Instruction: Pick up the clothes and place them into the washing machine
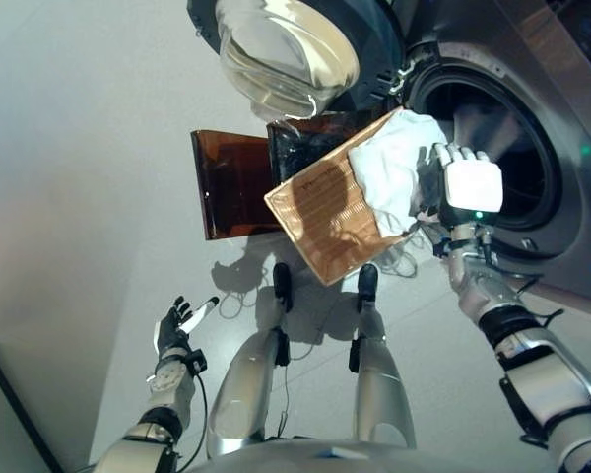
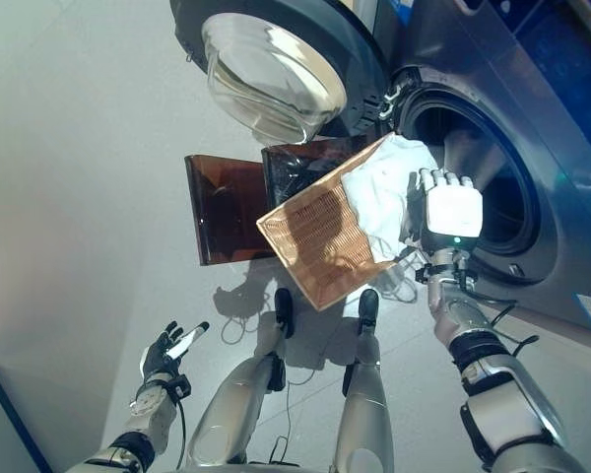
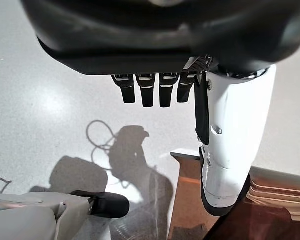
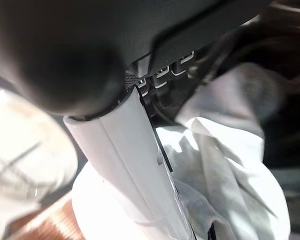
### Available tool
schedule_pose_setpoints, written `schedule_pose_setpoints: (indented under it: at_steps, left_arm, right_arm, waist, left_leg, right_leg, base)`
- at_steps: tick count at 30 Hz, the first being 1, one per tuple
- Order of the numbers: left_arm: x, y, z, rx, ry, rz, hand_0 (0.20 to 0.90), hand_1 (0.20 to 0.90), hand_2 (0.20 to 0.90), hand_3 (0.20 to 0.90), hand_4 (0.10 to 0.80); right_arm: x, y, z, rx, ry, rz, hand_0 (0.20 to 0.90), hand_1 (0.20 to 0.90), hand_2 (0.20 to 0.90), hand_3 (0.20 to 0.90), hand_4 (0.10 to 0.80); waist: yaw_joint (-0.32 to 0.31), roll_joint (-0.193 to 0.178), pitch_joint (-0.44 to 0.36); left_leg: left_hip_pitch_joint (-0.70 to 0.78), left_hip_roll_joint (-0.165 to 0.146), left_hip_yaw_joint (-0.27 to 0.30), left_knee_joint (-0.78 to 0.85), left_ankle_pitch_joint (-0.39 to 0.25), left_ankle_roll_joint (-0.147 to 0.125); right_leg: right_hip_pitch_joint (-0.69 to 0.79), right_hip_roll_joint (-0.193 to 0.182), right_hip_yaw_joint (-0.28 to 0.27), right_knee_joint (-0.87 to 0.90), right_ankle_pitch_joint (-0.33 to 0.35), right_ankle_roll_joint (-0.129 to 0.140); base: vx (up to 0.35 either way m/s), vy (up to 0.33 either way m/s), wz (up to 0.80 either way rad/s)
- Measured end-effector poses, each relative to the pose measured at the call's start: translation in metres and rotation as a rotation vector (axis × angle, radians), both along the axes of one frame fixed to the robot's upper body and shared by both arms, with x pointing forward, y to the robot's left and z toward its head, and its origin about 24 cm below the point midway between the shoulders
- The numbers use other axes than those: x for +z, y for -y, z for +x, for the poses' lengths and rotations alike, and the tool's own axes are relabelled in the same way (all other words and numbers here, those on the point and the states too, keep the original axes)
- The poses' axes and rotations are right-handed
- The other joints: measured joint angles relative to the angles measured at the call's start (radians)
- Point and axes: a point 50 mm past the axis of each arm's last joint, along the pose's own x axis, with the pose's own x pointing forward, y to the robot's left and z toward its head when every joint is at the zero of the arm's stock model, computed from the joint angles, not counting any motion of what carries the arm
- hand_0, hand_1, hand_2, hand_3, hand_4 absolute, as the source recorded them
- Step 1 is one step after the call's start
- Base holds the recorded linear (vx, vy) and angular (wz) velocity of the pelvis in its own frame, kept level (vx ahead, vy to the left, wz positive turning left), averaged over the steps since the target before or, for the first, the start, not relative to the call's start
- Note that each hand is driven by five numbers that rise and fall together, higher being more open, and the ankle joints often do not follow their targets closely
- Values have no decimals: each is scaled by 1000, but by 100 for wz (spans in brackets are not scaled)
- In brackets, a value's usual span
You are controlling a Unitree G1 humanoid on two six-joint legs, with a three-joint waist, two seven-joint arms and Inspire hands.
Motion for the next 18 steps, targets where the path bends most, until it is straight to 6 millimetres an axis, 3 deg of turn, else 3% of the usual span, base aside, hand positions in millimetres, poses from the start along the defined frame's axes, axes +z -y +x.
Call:
schedule_pose_setpoints:
  at_steps: [4, 10, 18]
  left_arm:
    - [0, 1, 1, -1, 4, -2, 900, 900, 900, 900, 800]
    - [0, 2, 1, 6, 7, -9, 900, 900, 900, 900, 800]
    - [8, 5, 12, 23, 75, -37, 900, 900, 900, 900, 800]
  right_arm:
    - [9, -6, 11, 25, -42, -126, 900, 900, 900, 900, 800]
    - [18, -11, 20, 34, -61, -180, 900, 900, 900, 900, 800]
    - [41, -15, 36, 25, -68, -292, 900, 900, 900, 900, 800]
  waist:
    - [1, 0, 0]
    - [15, -1, 3]
    - [28, -2, 60]
  left_leg:
    - [-9, 0, -6, 0, 0, 0]
    - [-13, 0, -10, -6, 2, 1]
    - [-36, 1, -23, -7, 7, -5]
  right_leg:
    - [-2, 0, -10, -7, 1, 0]
    - [-2, 0, -16, -14, 1, 0]
    - [-18, -1, -28, -15, 2, -2]
  base:
    - [-20, -4, 6]
    - [-12, -3, 1]
    - [-29, -11, 5]
